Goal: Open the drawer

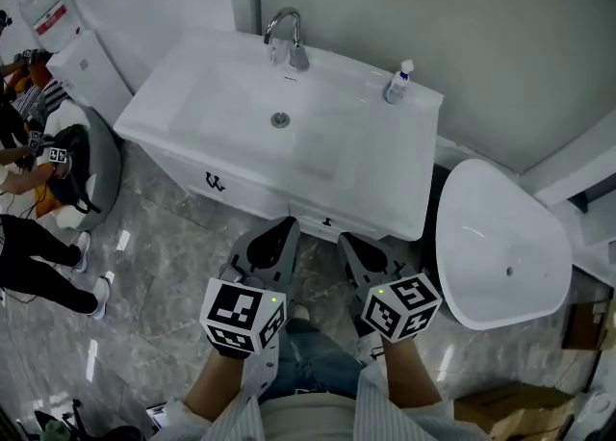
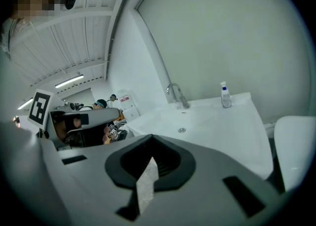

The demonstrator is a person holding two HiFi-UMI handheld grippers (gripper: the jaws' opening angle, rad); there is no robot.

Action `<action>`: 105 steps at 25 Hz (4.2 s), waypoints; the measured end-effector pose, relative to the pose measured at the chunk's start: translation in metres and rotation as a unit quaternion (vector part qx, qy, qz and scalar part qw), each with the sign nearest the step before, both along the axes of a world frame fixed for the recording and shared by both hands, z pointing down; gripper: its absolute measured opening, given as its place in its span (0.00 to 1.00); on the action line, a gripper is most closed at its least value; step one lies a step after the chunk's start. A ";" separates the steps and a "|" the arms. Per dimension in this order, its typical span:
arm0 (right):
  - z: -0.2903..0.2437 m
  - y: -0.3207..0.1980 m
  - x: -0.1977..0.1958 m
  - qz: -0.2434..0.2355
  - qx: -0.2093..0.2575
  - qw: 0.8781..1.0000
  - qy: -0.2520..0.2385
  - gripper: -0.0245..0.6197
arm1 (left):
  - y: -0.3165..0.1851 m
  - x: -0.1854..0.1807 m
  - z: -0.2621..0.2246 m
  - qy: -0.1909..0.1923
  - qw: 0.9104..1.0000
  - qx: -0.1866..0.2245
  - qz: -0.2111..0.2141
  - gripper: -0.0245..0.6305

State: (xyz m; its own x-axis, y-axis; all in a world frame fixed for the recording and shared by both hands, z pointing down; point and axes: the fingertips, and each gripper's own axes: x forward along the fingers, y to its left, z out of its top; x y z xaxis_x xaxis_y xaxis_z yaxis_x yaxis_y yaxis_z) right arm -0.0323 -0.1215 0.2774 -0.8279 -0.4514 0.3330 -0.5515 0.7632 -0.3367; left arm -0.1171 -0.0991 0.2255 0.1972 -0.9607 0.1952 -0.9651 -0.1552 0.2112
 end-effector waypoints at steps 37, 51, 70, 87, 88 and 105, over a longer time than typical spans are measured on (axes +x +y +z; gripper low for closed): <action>0.101 -0.019 0.012 0.230 -0.071 0.969 0.051 0.05 | -0.055 0.022 0.123 0.014 0.968 -0.098 0.229 0.06; 0.194 -0.033 0.015 0.239 -0.118 0.962 0.058 0.05 | -0.066 0.015 0.222 0.004 0.967 -0.139 0.216 0.06; 0.290 -0.064 0.008 0.231 -0.111 0.963 0.078 0.05 | -0.081 0.025 0.337 -0.001 0.962 -0.176 0.210 0.06; 0.343 -0.089 0.008 0.190 -0.054 0.976 0.091 0.05 | -0.107 0.046 0.387 -0.020 0.957 -0.156 0.245 0.07; 0.346 -0.089 0.007 0.183 -0.052 0.977 0.094 0.05 | -0.108 0.046 0.391 -0.024 0.956 -0.158 0.248 0.07; 0.384 -0.098 0.006 0.113 -0.021 0.973 0.199 0.17 | -0.115 0.060 0.442 -0.113 0.929 -0.196 0.294 0.25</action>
